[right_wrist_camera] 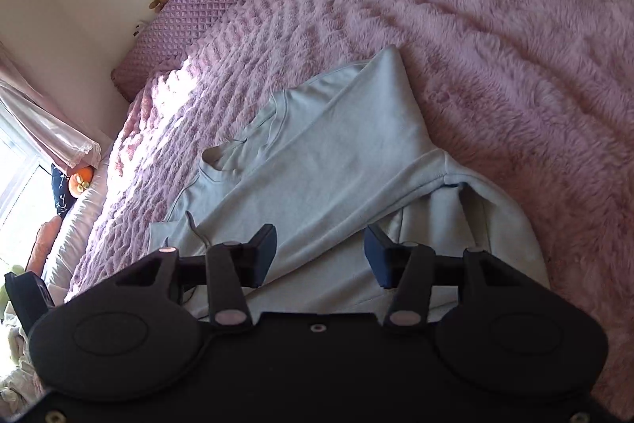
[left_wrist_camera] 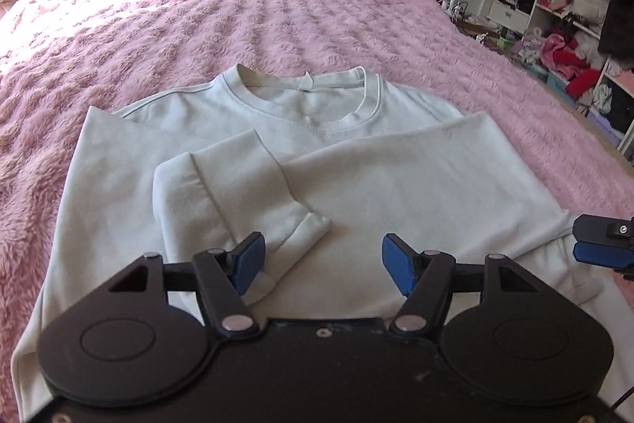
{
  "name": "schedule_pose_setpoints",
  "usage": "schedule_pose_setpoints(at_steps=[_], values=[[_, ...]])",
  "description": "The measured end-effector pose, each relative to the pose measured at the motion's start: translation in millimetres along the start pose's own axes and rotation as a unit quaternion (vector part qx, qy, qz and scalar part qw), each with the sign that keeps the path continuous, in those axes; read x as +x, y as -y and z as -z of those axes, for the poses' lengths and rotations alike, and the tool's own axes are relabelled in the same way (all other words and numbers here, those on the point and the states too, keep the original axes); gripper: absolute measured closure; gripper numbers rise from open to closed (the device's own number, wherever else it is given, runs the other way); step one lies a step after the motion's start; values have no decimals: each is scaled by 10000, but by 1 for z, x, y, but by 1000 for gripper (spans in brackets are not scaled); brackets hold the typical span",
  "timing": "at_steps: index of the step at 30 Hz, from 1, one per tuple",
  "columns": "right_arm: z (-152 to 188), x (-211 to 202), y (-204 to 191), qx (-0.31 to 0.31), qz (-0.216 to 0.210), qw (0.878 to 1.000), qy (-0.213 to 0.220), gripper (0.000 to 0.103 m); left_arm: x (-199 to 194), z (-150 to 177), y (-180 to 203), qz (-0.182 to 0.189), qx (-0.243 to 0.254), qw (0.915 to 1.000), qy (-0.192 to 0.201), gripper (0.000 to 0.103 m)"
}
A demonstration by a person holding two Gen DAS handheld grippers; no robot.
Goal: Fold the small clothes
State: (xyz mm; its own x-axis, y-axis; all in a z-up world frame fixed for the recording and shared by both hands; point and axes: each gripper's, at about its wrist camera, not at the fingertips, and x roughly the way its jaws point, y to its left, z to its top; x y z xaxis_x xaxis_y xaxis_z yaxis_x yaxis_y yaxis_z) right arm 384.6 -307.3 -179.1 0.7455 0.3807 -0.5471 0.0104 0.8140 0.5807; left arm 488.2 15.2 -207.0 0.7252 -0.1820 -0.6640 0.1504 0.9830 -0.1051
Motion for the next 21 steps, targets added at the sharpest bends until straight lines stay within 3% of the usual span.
schedule_pose_setpoints(at_steps=[3,5,6,10,12,16,18,20,21], values=[[3,11,3,153,-116,9997,-173,53,14,0,1,-191,182,9996,54,45],[3,19,7,295,-136,9992,-250,53,11,-2,-8,-254,-78,9995,174,90],[3,23,10,395,-139,9988,-270,53,8,-5,-19,-222,-360,9988,226,101],[-2,32,25,1051,-128,9943,-135,53,-48,5,-64,-379,-1564,9800,1167,102],[-4,32,33,1363,-115,9906,21,54,-79,22,-91,-489,-2166,9634,1502,102],[-4,31,42,1841,-101,9826,211,54,-93,52,-132,-1050,-2828,9447,1289,100],[-3,31,40,1935,-56,9807,269,54,-100,73,-156,-1309,-3392,9244,1156,98],[-2,32,37,1959,28,9802,294,54,-107,83,-168,-1118,-3780,9106,1243,98],[-2,33,35,1970,68,9799,296,54,-111,84,-168,-956,-3842,9084,1346,97]])
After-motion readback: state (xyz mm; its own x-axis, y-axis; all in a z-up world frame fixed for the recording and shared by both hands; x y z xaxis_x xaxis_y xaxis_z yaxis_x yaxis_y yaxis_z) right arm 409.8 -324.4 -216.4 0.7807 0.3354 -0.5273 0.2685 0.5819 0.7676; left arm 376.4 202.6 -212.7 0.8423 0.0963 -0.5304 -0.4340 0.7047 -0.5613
